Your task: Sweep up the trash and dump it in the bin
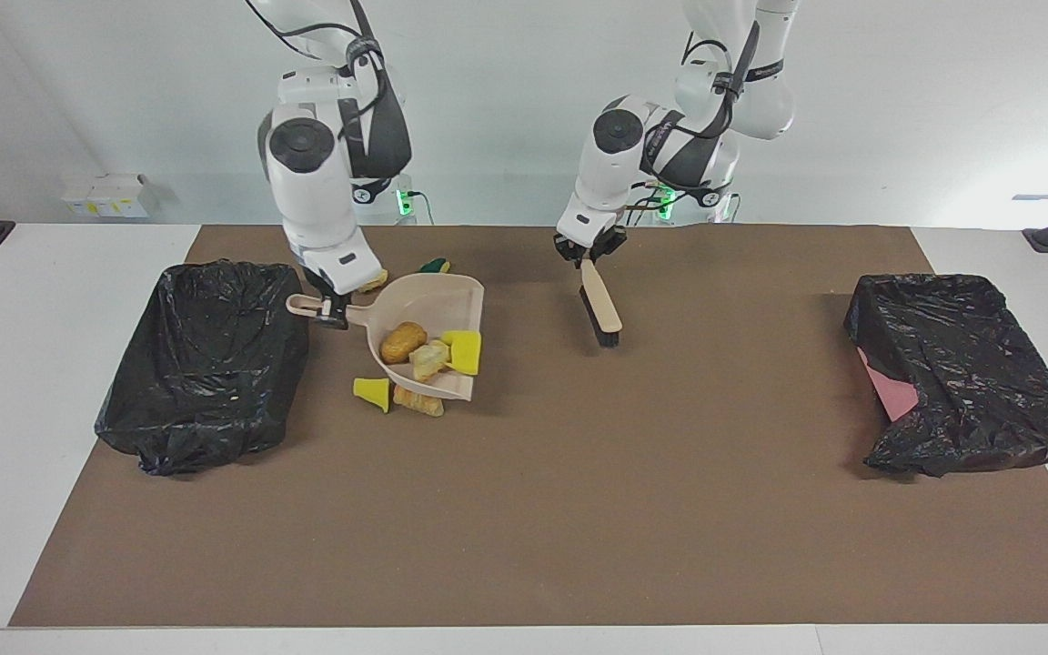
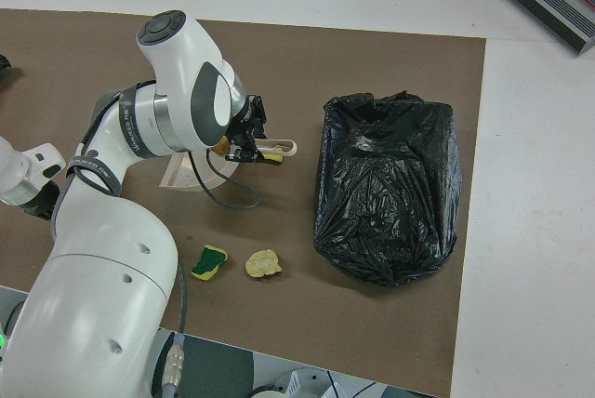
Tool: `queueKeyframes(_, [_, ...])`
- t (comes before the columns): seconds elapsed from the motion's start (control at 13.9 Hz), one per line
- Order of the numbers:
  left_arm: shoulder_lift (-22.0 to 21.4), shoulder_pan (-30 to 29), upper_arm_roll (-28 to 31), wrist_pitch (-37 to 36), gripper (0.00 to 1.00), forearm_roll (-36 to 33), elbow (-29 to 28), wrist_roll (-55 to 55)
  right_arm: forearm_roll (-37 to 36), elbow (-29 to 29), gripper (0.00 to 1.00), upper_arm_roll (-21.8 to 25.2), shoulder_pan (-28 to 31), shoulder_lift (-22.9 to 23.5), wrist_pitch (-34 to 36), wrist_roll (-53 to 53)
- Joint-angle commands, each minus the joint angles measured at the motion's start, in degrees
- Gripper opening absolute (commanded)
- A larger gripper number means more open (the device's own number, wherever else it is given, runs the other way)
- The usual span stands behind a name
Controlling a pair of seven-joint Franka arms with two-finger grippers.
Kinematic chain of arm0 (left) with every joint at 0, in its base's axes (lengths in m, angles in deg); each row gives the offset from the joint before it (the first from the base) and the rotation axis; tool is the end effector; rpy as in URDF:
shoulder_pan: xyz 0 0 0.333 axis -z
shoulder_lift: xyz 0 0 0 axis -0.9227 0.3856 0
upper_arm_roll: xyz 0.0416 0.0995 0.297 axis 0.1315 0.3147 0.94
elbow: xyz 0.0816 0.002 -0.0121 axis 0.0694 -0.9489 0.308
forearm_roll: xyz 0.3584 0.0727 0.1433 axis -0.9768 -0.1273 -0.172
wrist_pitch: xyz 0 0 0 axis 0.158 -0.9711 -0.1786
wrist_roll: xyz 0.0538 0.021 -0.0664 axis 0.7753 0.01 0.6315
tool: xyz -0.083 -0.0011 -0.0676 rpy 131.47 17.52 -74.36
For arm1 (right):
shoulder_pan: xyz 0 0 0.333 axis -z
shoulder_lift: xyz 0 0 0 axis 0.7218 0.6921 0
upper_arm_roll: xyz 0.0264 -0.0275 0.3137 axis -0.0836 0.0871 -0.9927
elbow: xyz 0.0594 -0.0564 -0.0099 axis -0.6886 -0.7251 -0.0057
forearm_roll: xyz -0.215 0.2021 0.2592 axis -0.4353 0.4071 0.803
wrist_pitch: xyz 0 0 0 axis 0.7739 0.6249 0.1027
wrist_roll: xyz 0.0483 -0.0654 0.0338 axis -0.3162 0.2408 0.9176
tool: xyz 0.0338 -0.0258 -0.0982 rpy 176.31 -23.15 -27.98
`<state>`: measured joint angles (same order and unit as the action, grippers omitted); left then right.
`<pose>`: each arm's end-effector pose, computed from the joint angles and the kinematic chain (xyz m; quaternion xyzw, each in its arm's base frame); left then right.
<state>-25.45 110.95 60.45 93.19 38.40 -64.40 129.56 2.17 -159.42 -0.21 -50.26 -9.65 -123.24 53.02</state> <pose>0.3149 -0.3569 0.3581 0.9943 0.0625 -0.0864 0.0005 0.5317 0.0562 0.4656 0.7288 0.6815 -0.0585 0.0320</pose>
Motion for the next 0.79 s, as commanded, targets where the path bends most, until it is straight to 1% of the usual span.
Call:
queueKeyframes(0.0, [-1.61, 5.74, 0.66, 2.62, 0.00, -1.38, -3.21, 5.65, 0.88, -1.86, 0.00, -0.35, 5.44, -6.67, 4.12, 6.39])
queueKeyframes(0.14, [-1.08, 8.30, 0.66, 7.01, 0.00, -1.38, -5.15, 8.74, 0.88, -1.77, 0.00, 0.09, 10.01, -8.97, 6.15, 11.48])
queueKeyframes(0.22, [-0.73, 8.93, 0.57, 7.64, 0.00, -1.38, -5.76, 8.84, 0.88, -1.68, 0.00, 0.27, 12.38, -9.50, 6.25, 13.77])
queueKeyframes(0.36, [0.23, 8.93, 0.66, 8.00, 0.00, -1.29, -5.77, 8.14, -0.34, -1.33, 0.00, 0.45, 16.86, -9.50, 6.16, 14.84])
queueKeyframes(0.43, [0.50, 8.58, 0.66, 7.91, 0.37, -1.29, -5.60, 7.79, -1.66, -1.24, 0.00, 0.45, 19.41, -9.42, 5.72, 16.07])
queueKeyframes(0.5, [0.59, 8.23, 0.75, 7.65, 0.90, -1.29, -4.99, 7.70, -4.28, -1.33, 0.00, 0.45, 21.00, -9.42, 5.02, 16.77])
queueKeyframes(0.58, [0.15, 7.97, 0.83, 7.30, 1.00, -1.29, -4.55, 7.44, -6.92, -1.33, 0.00, 0.45, 22.76, -9.42, 3.71, 17.74])
queueKeyframes(0.72, [-0.03, 5.35, 1.10, 6.68, 1.00, -1.38, -2.09, 7.35, -10.18, -1.42, 0.00, 0.45, 26.98, -9.33, -1.54, 22.38])
